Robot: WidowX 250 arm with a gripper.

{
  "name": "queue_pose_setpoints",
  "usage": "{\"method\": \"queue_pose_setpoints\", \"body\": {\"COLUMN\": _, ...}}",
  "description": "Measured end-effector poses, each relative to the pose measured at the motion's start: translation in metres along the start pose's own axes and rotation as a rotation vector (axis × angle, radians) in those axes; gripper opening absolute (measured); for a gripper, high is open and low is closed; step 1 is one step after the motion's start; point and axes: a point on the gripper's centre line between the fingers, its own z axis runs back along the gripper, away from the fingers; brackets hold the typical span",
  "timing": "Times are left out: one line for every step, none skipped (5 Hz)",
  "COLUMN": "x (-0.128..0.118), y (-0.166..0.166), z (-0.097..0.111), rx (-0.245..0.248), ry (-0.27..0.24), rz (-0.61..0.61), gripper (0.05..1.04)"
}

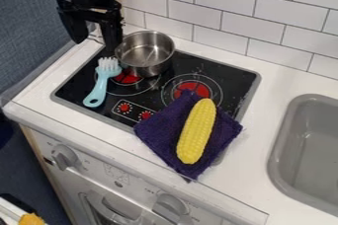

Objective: Take the corn from the violet cloth and put it in the pot.

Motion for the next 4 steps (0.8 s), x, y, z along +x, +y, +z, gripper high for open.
{"method": "queue_pose_setpoints", "body": {"x": -0.003, "y": -0.002, "z": -0.009, "rx": -0.012, "ry": 0.028, "rz": 0.005, "gripper": 0.999}}
{"method": "queue_pose_setpoints", "body": {"x": -0.006, "y": -0.038, "z": -0.021, "rx": -0.017, "ry": 0.067, "rz": -0.077, "gripper": 0.999}}
{"method": "queue_pose_setpoints", "body": {"x": -0.009, "y": -0.088, "z": -0.015, "rx": -0.030, "ry": 0.046, "rz": -0.167, "gripper": 0.999}}
{"method": "queue_pose_setpoints", "body": {"x": -0.017, "y": -0.132, "z": -0.021, "rx": -0.048, "ry": 0.058, "rz": -0.241, "gripper": 0.999}}
